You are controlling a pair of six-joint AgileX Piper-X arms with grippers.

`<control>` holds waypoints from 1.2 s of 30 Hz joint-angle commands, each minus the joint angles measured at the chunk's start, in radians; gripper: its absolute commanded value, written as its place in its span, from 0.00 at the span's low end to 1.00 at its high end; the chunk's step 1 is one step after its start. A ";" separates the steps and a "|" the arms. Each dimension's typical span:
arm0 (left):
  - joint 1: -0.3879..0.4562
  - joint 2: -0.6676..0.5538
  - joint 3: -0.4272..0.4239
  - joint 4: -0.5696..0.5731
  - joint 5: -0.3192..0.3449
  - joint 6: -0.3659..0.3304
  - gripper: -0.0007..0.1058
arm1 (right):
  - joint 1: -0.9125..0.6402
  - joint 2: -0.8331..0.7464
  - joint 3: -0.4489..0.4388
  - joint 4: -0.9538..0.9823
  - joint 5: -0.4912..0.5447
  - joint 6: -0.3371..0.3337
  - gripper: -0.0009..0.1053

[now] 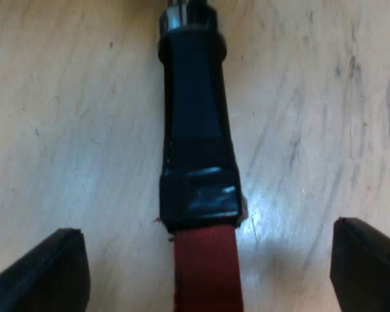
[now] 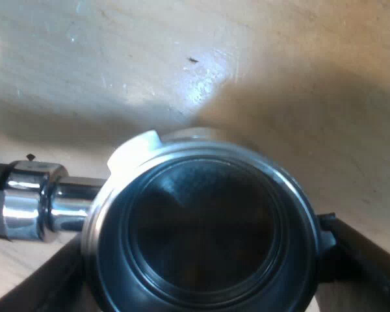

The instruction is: Put the handle in the coffee machine

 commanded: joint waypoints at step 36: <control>-0.004 0.119 0.074 -0.188 -0.001 0.051 0.72 | 0.002 -0.018 -0.011 0.009 -0.039 -0.007 0.01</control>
